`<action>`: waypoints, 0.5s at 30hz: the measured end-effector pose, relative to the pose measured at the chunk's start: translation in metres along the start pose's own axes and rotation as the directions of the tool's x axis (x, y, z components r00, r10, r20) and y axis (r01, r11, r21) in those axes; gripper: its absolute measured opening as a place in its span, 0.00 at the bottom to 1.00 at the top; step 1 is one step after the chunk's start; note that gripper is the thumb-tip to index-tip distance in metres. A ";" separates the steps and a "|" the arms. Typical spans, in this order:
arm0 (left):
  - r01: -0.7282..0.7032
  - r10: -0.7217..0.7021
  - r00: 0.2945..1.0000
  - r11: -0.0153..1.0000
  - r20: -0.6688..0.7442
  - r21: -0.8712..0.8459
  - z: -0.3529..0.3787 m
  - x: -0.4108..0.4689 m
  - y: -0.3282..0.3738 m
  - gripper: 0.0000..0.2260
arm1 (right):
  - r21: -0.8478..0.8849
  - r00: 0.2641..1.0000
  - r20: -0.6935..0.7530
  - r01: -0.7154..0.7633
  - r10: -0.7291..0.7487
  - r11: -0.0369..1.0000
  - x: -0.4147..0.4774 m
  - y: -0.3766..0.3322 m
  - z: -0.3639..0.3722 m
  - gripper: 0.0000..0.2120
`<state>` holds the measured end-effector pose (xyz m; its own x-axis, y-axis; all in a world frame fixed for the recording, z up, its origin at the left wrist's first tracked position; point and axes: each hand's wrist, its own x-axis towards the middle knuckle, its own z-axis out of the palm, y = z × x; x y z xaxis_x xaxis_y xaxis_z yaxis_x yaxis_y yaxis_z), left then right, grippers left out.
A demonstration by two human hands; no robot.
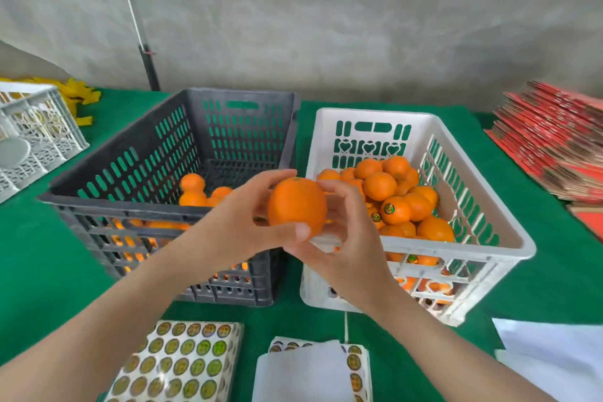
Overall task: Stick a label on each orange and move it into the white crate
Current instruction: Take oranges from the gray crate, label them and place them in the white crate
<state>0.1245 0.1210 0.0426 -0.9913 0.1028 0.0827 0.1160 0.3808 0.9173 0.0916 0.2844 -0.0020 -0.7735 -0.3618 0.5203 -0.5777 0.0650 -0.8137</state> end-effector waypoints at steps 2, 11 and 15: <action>0.098 -0.098 0.992 0.995 -0.086 -0.004 0.029 -0.008 -0.010 0.31 | -0.009 0.998 0.025 -0.058 0.058 0.998 -0.019 0.006 -0.007 0.29; 0.480 -0.547 0.834 0.782 -0.067 -0.398 0.081 -0.044 -0.088 0.18 | -0.701 0.570 0.445 -0.259 0.691 0.664 -0.084 0.113 -0.022 0.07; 0.519 -0.623 0.781 0.692 -0.052 -0.502 0.089 -0.056 -0.106 0.22 | -0.820 0.468 0.418 -0.175 0.779 0.545 -0.097 0.131 -0.010 0.20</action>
<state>0.1731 0.1569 -0.0941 -0.8493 -0.2047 -0.4865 -0.4653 -0.1449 0.8732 0.0885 0.3372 -0.1570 -0.7029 -0.5074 -0.4984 -0.3930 0.8612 -0.3224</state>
